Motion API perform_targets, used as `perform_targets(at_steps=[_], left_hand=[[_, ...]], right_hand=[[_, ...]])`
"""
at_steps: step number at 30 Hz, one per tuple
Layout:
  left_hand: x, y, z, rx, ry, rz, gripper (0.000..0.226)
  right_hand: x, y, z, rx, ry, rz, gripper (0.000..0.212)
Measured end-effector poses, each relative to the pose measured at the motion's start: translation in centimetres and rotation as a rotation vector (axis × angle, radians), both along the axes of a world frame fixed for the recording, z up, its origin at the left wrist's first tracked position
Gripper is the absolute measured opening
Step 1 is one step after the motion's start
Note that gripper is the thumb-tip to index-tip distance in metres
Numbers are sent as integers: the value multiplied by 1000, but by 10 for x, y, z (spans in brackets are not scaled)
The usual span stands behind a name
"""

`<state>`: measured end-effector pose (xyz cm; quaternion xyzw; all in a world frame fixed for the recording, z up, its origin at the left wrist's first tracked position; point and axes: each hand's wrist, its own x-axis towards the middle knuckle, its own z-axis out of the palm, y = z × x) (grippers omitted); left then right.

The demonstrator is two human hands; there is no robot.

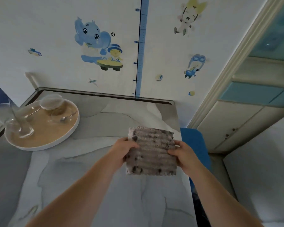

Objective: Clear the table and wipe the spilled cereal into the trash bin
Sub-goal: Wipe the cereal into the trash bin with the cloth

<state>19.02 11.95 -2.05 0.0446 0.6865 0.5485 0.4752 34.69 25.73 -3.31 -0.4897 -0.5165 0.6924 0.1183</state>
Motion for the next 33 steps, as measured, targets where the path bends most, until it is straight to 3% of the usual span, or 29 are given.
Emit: perform_targets(at_steps=[9, 13, 17, 26, 33], left_hand=[[-68, 120, -61, -65, 226, -35, 22], [-87, 164, -76, -55, 296, -63, 46], [-98, 193, -96, -81, 374, -57, 56], [-106, 217, -124, -205, 645, -175, 47], [-93, 211, -117, -250, 667, -220, 54]], right_hand=[[-71, 100, -50, 246, -107, -157, 44], [-94, 141, -61, 323, -144, -174, 46], [-108, 167, -76, 371, -166, -170, 45], [-126, 195, -104, 394, -188, -21, 64], [-110, 186, -103, 433, -255, 16, 65]])
